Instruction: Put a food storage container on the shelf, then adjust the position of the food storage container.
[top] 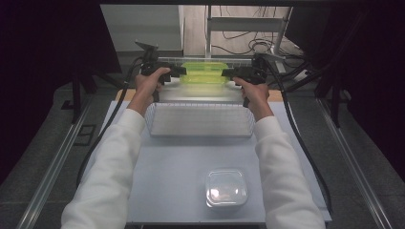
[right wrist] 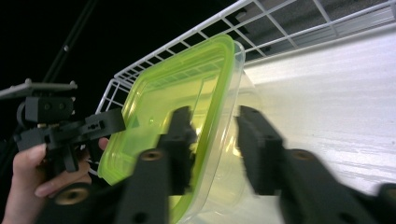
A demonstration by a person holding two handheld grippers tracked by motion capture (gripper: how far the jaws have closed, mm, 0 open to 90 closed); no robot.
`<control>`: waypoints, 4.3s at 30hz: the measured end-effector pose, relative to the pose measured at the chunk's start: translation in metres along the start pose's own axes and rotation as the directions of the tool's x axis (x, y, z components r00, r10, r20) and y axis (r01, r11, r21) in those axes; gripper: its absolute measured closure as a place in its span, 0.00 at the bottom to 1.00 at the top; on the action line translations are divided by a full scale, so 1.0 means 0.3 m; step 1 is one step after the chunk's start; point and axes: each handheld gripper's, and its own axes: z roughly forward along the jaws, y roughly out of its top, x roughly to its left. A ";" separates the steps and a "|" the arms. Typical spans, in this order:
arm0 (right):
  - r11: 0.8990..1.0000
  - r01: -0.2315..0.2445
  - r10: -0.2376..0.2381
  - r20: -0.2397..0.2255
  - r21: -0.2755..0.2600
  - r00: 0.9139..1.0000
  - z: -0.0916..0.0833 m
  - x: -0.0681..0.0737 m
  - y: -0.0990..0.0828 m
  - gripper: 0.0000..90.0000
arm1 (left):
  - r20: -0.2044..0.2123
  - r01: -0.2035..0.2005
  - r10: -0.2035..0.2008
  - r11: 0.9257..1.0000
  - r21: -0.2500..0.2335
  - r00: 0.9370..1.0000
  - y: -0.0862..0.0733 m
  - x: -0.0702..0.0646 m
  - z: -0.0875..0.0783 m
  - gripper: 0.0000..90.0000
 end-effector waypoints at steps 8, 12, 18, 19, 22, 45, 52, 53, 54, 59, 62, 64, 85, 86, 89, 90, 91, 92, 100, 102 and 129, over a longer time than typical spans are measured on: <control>0.990 0.060 -0.056 0.027 -0.131 0.998 -0.059 0.051 -0.041 0.48 | -0.001 -0.114 0.115 0.990 -0.082 0.993 -0.018 -0.044 -0.061 0.33; 0.976 0.114 -0.100 0.084 -0.183 0.991 -0.110 0.077 -0.066 0.45 | -0.043 -0.190 0.186 0.978 -0.090 0.982 -0.045 -0.082 -0.104 0.30; 0.959 0.206 -0.193 0.080 -0.193 0.978 -0.195 0.094 -0.098 0.44 | -0.021 -0.251 0.251 0.959 -0.127 0.968 -0.112 -0.131 -0.183 0.29; 0.956 0.225 -0.213 0.083 -0.190 0.974 -0.208 0.097 -0.102 0.44 | -0.035 -0.273 0.270 0.955 -0.117 0.962 -0.123 -0.137 -0.194 0.29; 0.944 0.296 -0.286 0.088 -0.147 0.954 -0.244 0.109 -0.119 0.42 | -0.084 -0.334 0.327 0.939 -0.084 0.941 -0.159 -0.156 -0.221 0.29; 0.808 0.581 -0.588 0.060 0.098 0.807 -0.441 0.059 -0.504 0.29 | -0.162 -0.437 0.435 0.899 0.024 0.886 -0.576 -0.102 -0.367 0.29; 0.770 0.602 -0.628 0.087 0.209 0.773 -0.440 0.005 -0.639 0.30 | -0.177 -0.457 0.462 0.886 0.074 0.869 -0.679 -0.088 -0.364 0.29; 0.769 0.599 -0.627 0.080 0.221 0.775 -0.439 -0.003 -0.652 0.30 | -0.184 -0.460 0.466 0.885 0.077 0.866 -0.691 -0.090 -0.361 0.30; 0.770 0.597 -0.624 0.077 0.225 0.777 -0.438 -0.011 -0.663 0.30 | -0.179 -0.459 0.466 0.885 0.084 0.866 -0.702 -0.089 -0.357 0.30; 0.779 0.576 -0.607 0.072 0.248 0.791 -0.431 -0.037 -0.694 0.31 | -0.210 -0.461 0.478 0.878 0.125 0.853 -0.752 -0.062 -0.350 0.30; 0.778 0.574 -0.608 0.078 0.255 0.790 -0.437 -0.050 -0.717 0.31 | -0.216 -0.454 0.474 0.880 0.139 0.854 -0.782 -0.047 -0.350 0.30; 0.780 0.575 -0.607 0.075 0.246 0.791 -0.443 -0.060 -0.725 0.32 | -0.207 -0.451 0.472 0.881 0.142 0.857 -0.805 -0.037 -0.344 0.30; 0.762 0.581 -0.622 0.076 0.287 0.779 -0.436 -0.090 -0.770 0.37 | -0.233 -0.456 0.479 0.877 0.150 0.846 -0.877 -0.019 -0.342 0.29; 0.761 0.580 -0.623 0.075 0.291 0.779 -0.440 -0.091 -0.775 0.37 | -0.238 -0.454 0.477 0.879 0.148 0.846 -0.879 -0.020 -0.345 0.29; 0.754 0.582 -0.630 0.083 0.304 0.772 -0.455 -0.093 -0.793 0.38 | -0.238 -0.451 0.473 0.881 0.145 0.848 -0.887 -0.018 -0.348 0.29; 0.747 0.586 -0.638 0.088 0.314 0.765 -0.459 -0.093 -0.799 0.39 | -0.237 -0.450 0.473 0.881 0.147 0.849 -0.888 -0.017 -0.345 0.29; 0.739 0.590 -0.646 0.094 0.326 0.757 -0.464 -0.090 -0.804 0.40 | -0.233 -0.447 0.472 0.882 0.151 0.850 -0.889 -0.015 -0.341 0.29; 0.732 0.595 -0.653 0.095 0.331 0.751 -0.468 -0.088 -0.810 0.41 | -0.232 -0.446 0.471 0.882 0.153 0.851 -0.890 -0.015 -0.339 0.29; 0.722 0.597 -0.646 0.034 0.351 0.762 -0.486 -0.093 -0.849 0.58 | -0.222 -0.447 0.477 0.877 0.176 0.850 -0.900 -0.012 -0.323 0.29; 0.713 0.602 -0.654 0.030 0.359 0.756 -0.490 -0.090 -0.858 0.65 | -0.220 -0.447 0.478 0.877 0.178 0.850 -0.901 -0.013 -0.323 0.28; 0.462 0.655 -0.730 -0.164 0.597 0.664 -0.412 -0.046 -1.082 0.99 | -0.212 -0.452 0.491 0.868 0.208 0.845 -0.919 -0.013 -0.293 0.28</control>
